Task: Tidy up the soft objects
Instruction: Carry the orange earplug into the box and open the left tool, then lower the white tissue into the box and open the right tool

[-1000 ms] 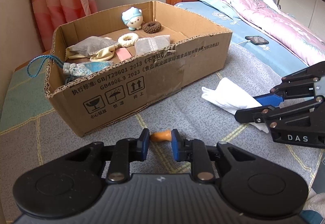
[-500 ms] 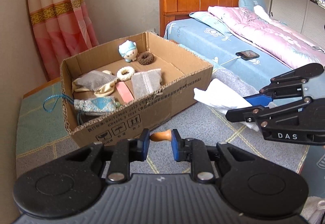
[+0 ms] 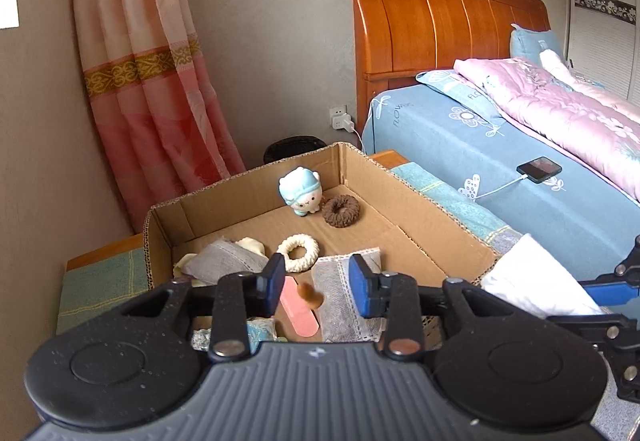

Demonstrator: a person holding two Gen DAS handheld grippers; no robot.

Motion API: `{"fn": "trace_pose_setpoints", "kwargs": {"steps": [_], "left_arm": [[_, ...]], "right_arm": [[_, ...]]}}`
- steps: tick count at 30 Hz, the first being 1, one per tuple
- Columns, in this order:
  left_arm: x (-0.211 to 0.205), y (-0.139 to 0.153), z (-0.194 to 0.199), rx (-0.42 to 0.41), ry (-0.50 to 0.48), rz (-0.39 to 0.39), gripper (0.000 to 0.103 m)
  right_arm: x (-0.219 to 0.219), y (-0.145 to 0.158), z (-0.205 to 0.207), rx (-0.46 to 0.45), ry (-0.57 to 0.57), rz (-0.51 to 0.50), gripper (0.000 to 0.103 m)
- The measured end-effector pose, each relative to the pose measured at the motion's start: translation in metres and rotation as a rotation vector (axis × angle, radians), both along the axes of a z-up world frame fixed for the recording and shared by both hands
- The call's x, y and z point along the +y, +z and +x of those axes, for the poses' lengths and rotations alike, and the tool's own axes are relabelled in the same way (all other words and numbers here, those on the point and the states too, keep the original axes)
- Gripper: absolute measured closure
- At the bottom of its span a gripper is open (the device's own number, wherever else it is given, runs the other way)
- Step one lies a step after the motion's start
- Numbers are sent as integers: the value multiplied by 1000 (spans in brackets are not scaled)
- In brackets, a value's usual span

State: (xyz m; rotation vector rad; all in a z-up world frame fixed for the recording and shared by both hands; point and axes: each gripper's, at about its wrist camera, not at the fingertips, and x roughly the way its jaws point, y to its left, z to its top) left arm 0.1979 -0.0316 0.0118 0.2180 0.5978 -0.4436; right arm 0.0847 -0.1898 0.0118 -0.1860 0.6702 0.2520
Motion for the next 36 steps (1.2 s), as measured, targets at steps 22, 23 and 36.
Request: {"fn": "trace_pose_setpoints", "kwargs": {"steps": [22,23,36], "left_arm": [[61,0,-93,-110,241,-13,1],[61,-1,-95,-107,242,-12,1],[72,0,-102,-94,290,-27,1]], "right_arm": [[18,23,91,4,3,-31,79],[20,24,99,5,7,-37,79],[23,0,168,90,-90,-20,11]]}}
